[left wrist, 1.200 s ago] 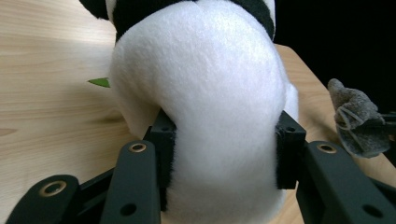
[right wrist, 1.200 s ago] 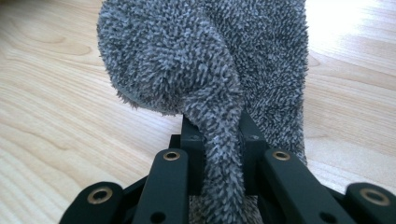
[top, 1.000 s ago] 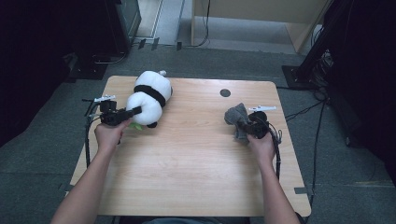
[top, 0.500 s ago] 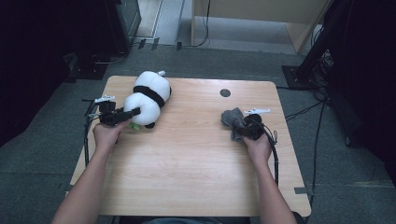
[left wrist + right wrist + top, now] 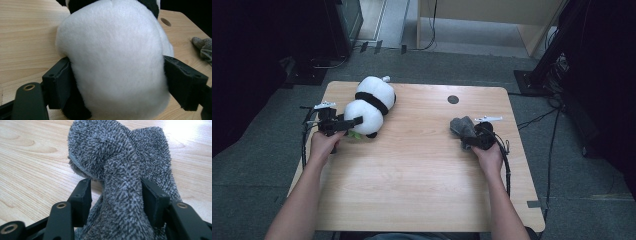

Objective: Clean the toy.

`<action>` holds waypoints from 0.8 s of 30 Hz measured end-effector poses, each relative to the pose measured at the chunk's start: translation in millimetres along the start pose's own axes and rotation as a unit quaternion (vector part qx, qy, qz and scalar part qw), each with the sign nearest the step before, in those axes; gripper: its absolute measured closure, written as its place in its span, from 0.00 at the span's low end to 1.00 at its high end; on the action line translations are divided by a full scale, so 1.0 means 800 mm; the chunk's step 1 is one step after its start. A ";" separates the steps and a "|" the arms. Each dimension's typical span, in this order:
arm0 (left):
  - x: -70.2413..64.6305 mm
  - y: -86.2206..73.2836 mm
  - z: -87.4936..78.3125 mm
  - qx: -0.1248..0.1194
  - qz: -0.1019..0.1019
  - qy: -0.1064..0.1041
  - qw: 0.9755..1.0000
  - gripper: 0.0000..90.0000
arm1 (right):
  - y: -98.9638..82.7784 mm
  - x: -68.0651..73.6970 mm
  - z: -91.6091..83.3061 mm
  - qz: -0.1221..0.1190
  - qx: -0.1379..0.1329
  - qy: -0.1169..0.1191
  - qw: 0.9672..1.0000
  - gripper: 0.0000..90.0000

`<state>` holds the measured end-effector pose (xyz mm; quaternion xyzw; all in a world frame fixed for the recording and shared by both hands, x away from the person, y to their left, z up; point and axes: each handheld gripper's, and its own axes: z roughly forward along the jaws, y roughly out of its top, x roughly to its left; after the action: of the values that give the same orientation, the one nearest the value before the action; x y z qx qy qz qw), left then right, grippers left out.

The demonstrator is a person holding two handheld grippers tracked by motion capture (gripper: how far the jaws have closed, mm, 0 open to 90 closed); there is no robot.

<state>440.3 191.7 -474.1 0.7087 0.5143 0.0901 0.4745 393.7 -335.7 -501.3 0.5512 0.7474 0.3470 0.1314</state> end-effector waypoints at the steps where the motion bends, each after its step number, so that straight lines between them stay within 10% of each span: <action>1: 0.001 0.000 -0.001 0.001 -0.002 0.000 1.000 0.18 | 0.000 0.000 0.000 0.001 0.001 -0.002 1.000 0.48; 12: -0.006 0.010 -0.013 0.000 0.028 0.024 0.999 0.00 | 0.005 0.005 -0.008 -0.017 -0.008 -0.025 1.000 0.35; 24: -0.018 0.015 -0.033 0.003 0.049 0.014 0.999 0.00 | 0.007 0.007 -0.023 -0.009 -0.022 0.004 1.000 0.31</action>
<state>425.3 195.2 -445.6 0.7331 0.4858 0.1219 0.4601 385.2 -336.7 -482.8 0.5402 0.7447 0.3648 0.1435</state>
